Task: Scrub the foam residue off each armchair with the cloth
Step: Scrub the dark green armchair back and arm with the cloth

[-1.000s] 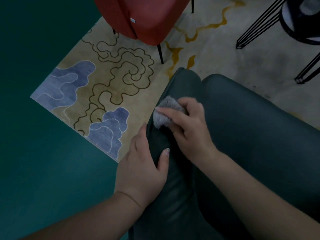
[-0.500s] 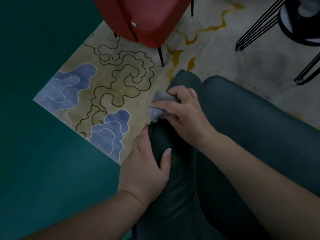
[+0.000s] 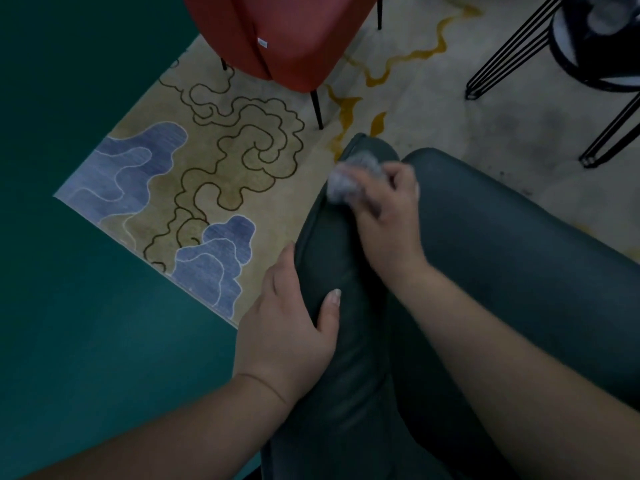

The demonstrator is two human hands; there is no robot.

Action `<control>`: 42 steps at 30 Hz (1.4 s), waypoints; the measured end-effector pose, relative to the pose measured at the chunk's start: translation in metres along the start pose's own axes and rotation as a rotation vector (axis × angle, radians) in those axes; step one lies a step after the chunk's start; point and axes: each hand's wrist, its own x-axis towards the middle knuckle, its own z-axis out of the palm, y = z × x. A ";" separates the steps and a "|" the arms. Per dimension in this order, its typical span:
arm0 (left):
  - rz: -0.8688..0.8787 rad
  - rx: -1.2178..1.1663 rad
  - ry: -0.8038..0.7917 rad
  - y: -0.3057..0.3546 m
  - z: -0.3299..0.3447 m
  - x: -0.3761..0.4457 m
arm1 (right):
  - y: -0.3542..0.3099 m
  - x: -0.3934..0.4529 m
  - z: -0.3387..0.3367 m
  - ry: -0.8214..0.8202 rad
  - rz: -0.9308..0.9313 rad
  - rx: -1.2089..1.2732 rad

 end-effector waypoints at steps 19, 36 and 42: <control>0.010 -0.037 -0.007 0.001 -0.001 0.000 | 0.013 0.052 0.002 -0.016 0.149 -0.004; 0.016 -0.006 0.012 -0.001 0.002 0.000 | 0.005 0.048 0.000 -0.016 0.282 0.160; 0.011 -0.009 0.011 -0.003 0.003 0.000 | -0.001 -0.001 -0.003 0.052 0.335 0.228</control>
